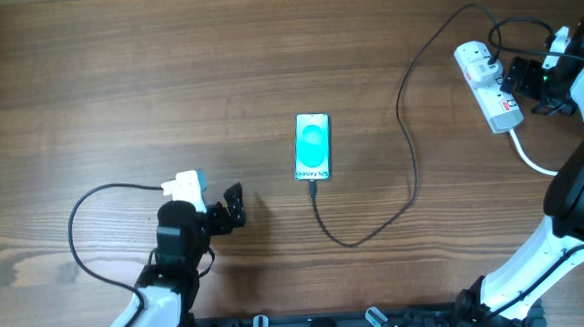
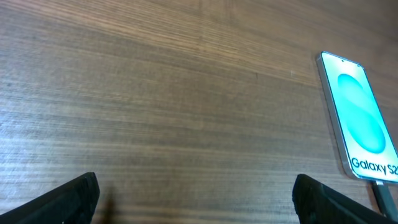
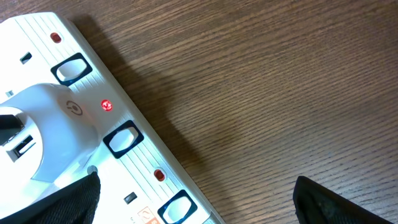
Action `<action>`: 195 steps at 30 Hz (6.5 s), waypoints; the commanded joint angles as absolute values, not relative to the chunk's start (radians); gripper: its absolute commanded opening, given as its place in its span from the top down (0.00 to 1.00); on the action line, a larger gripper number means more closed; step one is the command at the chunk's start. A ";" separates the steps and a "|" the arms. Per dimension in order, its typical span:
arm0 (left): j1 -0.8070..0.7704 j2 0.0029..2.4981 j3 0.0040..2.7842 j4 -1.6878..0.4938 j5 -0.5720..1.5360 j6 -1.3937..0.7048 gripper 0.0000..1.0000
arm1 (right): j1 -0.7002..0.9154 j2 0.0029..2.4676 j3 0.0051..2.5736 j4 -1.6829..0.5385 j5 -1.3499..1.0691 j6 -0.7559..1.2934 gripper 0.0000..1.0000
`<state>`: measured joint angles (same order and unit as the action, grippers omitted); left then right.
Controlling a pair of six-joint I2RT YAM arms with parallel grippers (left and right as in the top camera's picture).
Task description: Plug charger to phone and switch on socket
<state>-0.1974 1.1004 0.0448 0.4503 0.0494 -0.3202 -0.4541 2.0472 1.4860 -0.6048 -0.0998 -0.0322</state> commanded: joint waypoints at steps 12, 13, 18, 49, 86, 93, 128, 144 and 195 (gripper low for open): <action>-0.199 0.828 0.005 0.154 0.017 -0.325 0.00 | -0.450 2.023 1.480 -0.602 -0.090 -0.052 0.00; -0.199 0.788 0.005 0.119 0.013 -0.322 0.00 | -0.450 2.023 1.480 -0.602 -0.090 -0.052 0.00; -0.199 0.587 0.005 -0.078 -0.021 -0.314 0.00 | -0.450 2.023 1.480 -0.602 -0.090 -0.052 0.00; -0.115 0.003 0.006 -0.073 -0.016 -0.082 0.00 | -0.450 2.023 1.480 -0.602 -0.090 -0.052 0.00; -0.115 0.003 0.006 -0.073 -0.016 -0.082 0.00 | -0.448 1.905 1.480 -0.588 -0.090 -0.052 0.00; -0.115 0.003 0.006 -0.073 -0.016 -0.082 0.00 | -0.448 1.723 1.480 -0.588 -0.091 -0.051 0.00; -0.115 0.003 0.006 -0.073 -0.016 -0.082 0.00 | -0.183 1.283 0.739 -0.247 -0.258 -0.258 0.00; -0.115 0.003 0.006 -0.073 -0.016 -0.082 0.00 | -0.019 1.084 0.271 0.128 -0.268 -0.164 0.00; -0.115 0.003 0.006 -0.073 -0.016 -0.082 0.00 | -0.019 0.621 0.004 0.064 -0.245 -0.072 0.00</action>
<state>-0.1219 0.0135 0.0086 -0.0708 -0.0105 -0.1055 -0.0231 0.6643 0.0063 0.0925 -0.2535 -0.0792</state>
